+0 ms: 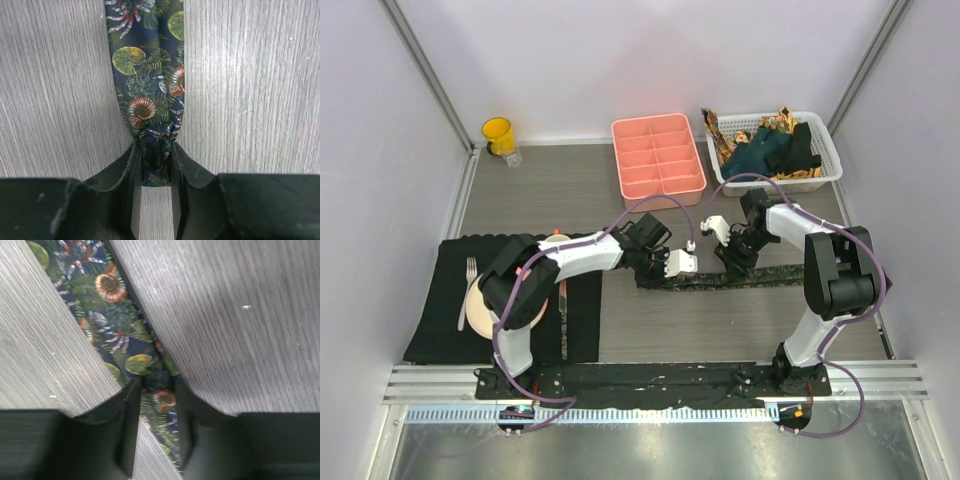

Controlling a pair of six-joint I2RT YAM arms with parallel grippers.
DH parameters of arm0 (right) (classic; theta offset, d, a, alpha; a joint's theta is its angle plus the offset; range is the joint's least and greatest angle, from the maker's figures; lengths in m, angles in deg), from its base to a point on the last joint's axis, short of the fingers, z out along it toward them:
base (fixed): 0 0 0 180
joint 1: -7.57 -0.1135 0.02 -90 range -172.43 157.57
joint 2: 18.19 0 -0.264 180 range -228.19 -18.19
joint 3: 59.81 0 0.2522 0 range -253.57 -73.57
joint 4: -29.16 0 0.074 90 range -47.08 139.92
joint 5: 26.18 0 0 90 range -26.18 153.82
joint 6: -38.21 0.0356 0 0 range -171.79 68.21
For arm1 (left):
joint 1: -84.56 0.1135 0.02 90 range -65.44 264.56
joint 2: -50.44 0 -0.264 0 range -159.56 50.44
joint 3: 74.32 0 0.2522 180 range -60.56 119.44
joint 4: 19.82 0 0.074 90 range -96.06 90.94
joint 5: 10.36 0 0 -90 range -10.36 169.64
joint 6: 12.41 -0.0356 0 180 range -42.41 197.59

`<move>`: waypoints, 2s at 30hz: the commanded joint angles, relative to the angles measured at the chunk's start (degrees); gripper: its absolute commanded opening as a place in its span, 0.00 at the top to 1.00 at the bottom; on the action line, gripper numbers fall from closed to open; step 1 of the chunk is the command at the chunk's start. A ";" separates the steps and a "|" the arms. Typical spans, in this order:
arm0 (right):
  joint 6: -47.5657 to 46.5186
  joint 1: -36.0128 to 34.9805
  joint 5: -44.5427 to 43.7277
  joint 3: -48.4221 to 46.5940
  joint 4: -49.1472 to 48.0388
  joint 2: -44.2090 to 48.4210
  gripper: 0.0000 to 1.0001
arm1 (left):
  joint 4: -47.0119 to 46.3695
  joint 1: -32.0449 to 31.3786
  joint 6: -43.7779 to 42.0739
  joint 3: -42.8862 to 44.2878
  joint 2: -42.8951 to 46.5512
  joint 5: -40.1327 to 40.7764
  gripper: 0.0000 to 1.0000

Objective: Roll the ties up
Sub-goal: Roll the tie at the center of the board.

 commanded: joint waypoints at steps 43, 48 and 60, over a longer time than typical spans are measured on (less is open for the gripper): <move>82.08 -11.95 26.58 6.56 -42.71 -6.78 0.62 | 1.89 0.40 -0.47 -1.74 -0.29 1.96 0.87; 85.32 -12.03 27.28 8.84 -47.28 -7.22 0.64 | 0.93 0.49 0.40 -2.00 -0.47 2.23 0.87; 86.91 -13.62 27.28 11.40 -54.75 -9.94 0.64 | 0.40 0.40 1.37 -2.18 -0.56 2.14 0.87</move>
